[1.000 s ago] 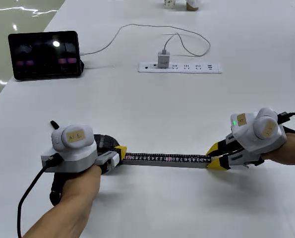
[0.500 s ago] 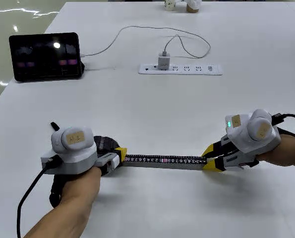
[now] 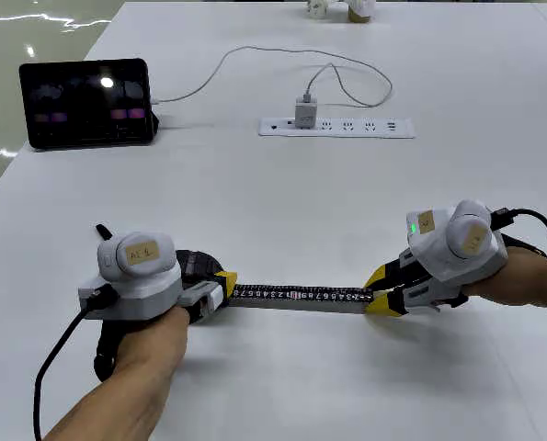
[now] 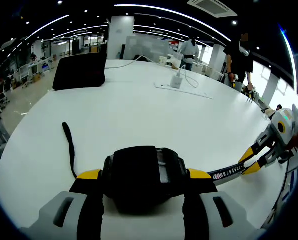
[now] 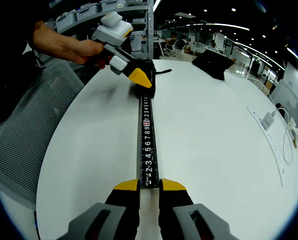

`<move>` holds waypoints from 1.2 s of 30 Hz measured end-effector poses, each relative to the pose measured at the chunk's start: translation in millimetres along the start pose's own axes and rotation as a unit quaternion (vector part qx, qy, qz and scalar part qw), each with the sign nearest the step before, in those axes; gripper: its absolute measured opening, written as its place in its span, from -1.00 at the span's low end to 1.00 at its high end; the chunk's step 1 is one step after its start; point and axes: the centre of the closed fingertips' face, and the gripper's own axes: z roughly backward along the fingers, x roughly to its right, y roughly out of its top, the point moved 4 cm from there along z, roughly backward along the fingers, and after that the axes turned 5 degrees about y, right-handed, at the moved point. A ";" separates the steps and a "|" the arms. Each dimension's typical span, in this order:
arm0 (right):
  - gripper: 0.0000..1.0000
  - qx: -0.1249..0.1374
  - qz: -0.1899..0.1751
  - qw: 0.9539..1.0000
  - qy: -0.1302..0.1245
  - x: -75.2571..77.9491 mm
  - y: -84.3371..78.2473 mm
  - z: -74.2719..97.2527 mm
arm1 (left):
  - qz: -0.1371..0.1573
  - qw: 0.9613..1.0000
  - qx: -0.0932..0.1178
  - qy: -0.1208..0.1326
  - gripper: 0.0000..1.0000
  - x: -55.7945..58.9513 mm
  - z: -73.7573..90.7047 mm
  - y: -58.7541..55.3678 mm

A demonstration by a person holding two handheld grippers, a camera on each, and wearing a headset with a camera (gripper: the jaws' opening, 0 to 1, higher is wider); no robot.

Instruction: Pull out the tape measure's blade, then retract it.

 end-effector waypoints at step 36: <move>-0.79 0.003 0.006 1.000 0.009 2.8 23.7 -19.6 | 0.003 1.000 -0.001 -0.001 0.18 0.1 2.0 -0.1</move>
